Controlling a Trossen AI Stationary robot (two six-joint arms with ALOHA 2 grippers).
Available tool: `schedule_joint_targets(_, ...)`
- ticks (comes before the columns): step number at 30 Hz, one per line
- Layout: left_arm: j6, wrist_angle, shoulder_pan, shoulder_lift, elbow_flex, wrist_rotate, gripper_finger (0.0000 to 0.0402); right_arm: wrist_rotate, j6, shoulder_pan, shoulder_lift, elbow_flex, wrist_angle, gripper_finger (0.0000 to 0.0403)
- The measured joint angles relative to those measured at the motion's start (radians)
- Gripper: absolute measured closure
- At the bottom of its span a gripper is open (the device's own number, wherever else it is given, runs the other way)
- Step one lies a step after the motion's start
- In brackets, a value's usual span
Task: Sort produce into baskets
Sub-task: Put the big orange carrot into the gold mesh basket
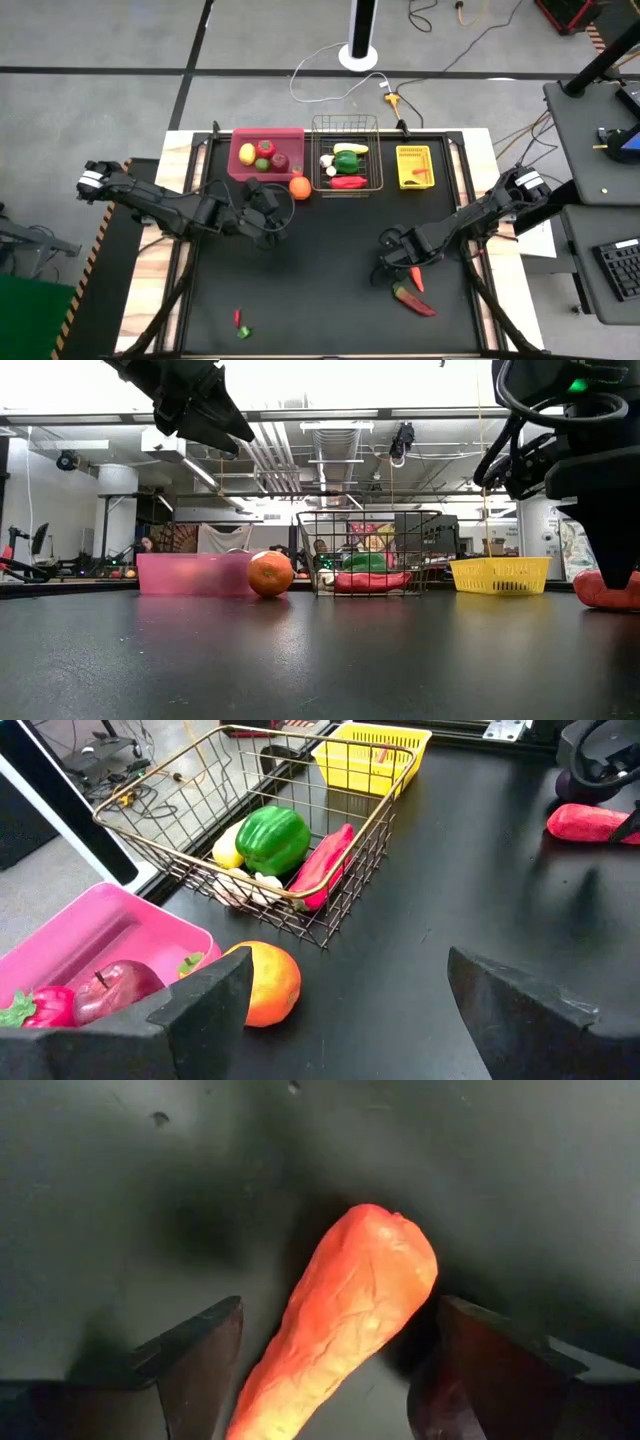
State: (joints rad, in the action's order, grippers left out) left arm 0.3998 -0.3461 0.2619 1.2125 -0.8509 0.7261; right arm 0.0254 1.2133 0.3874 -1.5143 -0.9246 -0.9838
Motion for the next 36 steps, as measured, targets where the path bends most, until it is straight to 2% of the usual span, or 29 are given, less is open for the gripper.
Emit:
schedule_joint_targets(6,-0.001,0.000,0.000,0.000,0.000,0.000,0.0088,0.001,-0.017,-0.019,0.000,0.029,0.065,0.0082)
schedule_joint_targets(12,-0.001,0.000,0.000,0.000,0.000,0.000,0.0088,0.001,-0.039,-0.042,0.000,0.066,0.160,0.0110)
schedule_joint_targets(28,-0.001,0.001,0.000,0.000,0.000,0.025,0.0088,0.011,-0.101,-0.086,0.000,0.068,0.184,0.0255)
schedule_joint_targets(36,0.013,0.002,0.002,0.000,0.000,0.025,0.0088,0.088,-0.207,-0.124,0.001,-0.039,0.189,0.0254)
